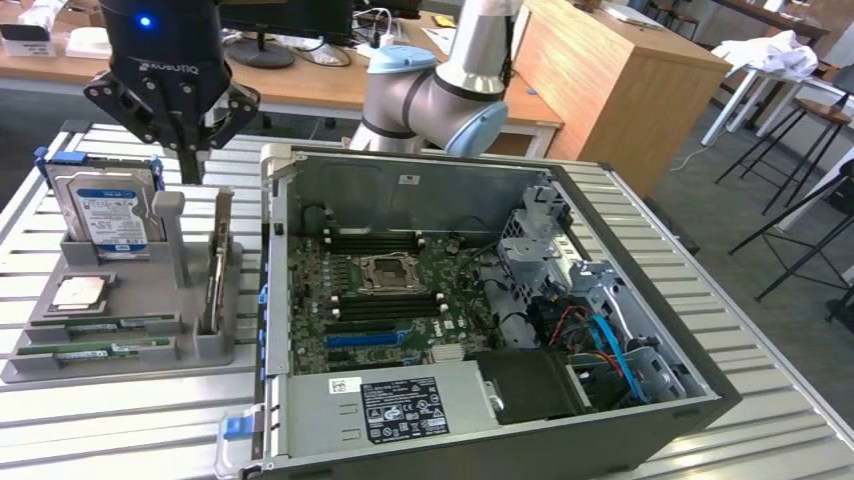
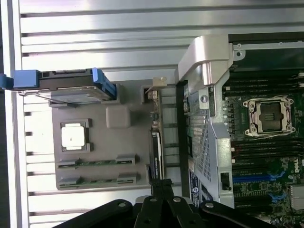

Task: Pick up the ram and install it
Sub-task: 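Reach for the ram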

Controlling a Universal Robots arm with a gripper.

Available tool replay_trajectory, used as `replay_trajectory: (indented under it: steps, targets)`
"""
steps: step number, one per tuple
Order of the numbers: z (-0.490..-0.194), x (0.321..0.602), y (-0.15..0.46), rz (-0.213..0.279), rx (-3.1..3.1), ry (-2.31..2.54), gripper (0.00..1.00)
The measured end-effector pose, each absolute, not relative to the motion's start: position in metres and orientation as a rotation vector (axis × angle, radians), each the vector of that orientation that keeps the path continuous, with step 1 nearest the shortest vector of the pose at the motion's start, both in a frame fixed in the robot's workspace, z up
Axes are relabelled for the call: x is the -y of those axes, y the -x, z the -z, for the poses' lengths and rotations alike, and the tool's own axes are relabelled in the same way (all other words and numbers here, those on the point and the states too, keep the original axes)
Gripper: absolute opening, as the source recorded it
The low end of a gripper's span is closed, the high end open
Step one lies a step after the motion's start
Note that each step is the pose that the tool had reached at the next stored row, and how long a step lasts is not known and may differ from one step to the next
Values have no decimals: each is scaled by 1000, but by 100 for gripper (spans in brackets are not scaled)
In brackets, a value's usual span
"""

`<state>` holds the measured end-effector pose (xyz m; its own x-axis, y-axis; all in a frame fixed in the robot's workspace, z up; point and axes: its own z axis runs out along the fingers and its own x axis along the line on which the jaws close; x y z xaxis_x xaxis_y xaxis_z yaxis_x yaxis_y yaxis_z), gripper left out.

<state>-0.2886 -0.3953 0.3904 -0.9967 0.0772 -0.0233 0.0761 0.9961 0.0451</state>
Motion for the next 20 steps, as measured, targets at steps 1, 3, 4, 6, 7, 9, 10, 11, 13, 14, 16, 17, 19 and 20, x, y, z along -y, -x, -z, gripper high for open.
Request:
replay_trajectory:
  steps: [1, 3, 4, 6, 7, 9, 10, 11, 13, 14, 16, 17, 19, 20]
  targets:
    - [-390, 395, 291, -69, -3114, -119, 10]
    - [-390, 395, 296, -69, -3114, -120, 10]
    - [-390, 395, 298, -69, -3113, -120, 10]
    - [-390, 395, 301, -69, -3113, -120, 10]
    - [-390, 395, 303, -69, -3113, -120, 10]
    - [-390, 395, 307, -69, -3114, -120, 10]
    - [-390, 395, 309, -69, -3113, -120, 10]
    - [-390, 395, 312, -69, -3114, -120, 10]
    - [-390, 395, 316, -69, -3113, -120, 10]
    - [-390, 395, 318, -69, -3114, -120, 10]
    - [-390, 395, 321, -69, -3113, -120, 10]
    - [-390, 395, 323, -69, -3113, -120, 10]
    - [-390, 395, 328, -69, -3114, -120, 10]
    - [-390, 395, 330, -69, -3114, -120, 10]
